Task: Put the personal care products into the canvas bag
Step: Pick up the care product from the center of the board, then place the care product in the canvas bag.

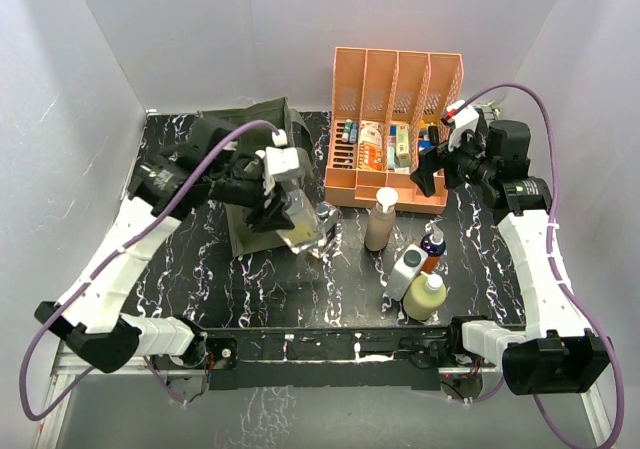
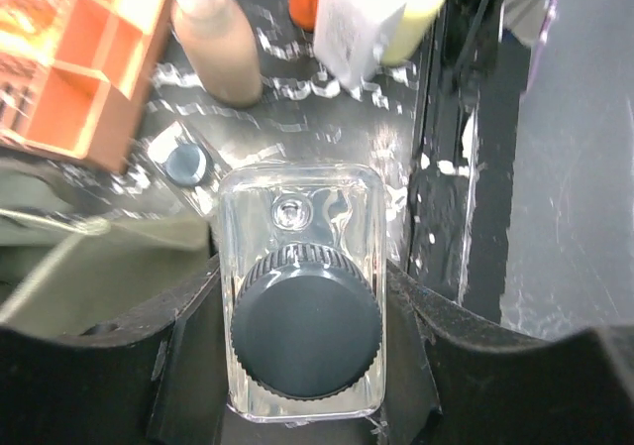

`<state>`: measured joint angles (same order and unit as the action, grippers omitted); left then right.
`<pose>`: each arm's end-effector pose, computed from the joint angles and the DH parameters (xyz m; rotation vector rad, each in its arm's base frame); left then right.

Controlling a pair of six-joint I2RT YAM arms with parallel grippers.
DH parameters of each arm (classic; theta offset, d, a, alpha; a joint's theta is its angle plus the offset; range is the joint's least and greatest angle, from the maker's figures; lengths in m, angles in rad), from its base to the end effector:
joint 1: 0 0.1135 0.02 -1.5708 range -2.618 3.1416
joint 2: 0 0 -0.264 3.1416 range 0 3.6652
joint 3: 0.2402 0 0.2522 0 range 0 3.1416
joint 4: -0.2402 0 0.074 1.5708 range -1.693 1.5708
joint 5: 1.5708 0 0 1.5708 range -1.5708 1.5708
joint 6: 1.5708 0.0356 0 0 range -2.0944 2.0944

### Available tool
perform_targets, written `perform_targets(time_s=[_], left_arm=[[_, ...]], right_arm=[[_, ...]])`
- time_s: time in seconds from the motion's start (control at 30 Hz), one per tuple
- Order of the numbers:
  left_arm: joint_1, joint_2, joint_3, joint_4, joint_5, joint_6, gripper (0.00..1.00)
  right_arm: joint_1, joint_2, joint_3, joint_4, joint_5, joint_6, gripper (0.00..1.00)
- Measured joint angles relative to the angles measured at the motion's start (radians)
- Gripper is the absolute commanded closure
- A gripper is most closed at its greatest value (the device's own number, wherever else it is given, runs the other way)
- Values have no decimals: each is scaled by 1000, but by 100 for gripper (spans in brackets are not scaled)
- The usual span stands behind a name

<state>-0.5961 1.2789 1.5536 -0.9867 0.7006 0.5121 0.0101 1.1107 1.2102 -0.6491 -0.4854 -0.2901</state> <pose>0.1858 -0.1538 0.4244 1.4594 1.6643 -0.8390 0.2303 0.0189 0.3790 -0.5873 1.9835 0.3422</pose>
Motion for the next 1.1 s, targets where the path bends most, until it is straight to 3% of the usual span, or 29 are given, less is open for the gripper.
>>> perform_targets(time_s=[0.13, 0.37, 0.57, 0.87, 1.1], left_arm=[[-3, 1, 209, -37, -30, -34, 100], [9, 55, 557, -43, -214, -135, 100], [108, 158, 756, -21, -361, -214, 100], [149, 287, 762, -47, -562, -137, 100], [149, 245, 512, 6, -634, -41, 100]], right_arm=[[0, 16, 13, -7, -10, 4, 1], [-16, 18, 23, -13, -15, 4, 1], [-32, 17, 23, -13, -15, 4, 1], [-32, -3, 19, -9, -18, 4, 1], [-32, -11, 5, -3, -22, 5, 1]])
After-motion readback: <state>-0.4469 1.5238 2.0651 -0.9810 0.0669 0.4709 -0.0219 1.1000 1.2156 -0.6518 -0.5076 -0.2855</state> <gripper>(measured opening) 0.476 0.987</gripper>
